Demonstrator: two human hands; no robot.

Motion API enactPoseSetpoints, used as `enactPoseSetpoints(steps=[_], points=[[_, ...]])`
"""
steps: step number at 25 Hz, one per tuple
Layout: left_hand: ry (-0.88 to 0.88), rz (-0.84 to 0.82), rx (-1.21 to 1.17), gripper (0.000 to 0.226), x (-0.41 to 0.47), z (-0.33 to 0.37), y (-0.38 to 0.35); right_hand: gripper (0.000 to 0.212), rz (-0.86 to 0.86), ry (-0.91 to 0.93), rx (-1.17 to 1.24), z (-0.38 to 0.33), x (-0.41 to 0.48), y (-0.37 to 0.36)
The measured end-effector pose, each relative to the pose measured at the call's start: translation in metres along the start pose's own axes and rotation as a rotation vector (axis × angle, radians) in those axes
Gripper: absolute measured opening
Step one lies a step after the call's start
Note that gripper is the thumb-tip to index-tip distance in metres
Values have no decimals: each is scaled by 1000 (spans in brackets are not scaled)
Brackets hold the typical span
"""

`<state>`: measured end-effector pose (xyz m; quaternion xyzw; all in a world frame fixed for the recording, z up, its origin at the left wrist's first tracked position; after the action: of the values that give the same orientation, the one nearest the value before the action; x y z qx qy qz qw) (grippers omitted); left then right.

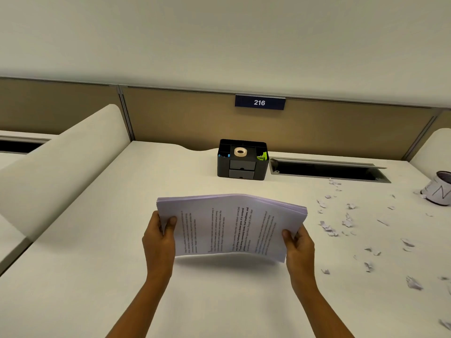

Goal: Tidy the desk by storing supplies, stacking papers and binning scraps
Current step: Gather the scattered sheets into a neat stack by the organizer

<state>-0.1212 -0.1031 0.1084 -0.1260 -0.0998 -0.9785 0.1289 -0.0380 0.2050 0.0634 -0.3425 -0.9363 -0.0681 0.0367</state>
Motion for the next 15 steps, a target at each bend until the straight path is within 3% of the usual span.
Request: enactPoseSetpoints(steps=[6, 9, 12, 15], points=[[85, -48, 28, 23, -11, -26, -5, 21, 7, 9, -109, 13, -7, 0], [8, 57, 1, 55, -1, -15, -2, 15, 69, 122, -197, -12, -4, 5], [-346, 101, 231, 71, 12, 33, 1, 10, 118, 389, -289, -60, -6, 8], [-732, -168, 394, 62, 7, 92, -27, 48, 77, 730, -405, -121, -14, 1]])
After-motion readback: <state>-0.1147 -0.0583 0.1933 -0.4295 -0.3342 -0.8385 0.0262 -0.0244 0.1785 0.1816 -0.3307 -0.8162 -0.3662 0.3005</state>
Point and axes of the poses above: each hand's wrist, its own x-axis towards the middle knuckle, its own y-axis out of the back of the hand, z = x × y, the point moved 7 cm from there along x, towards the middle knuckle, and after that the axes turned 1 degree about z, right-handed, at the moved point
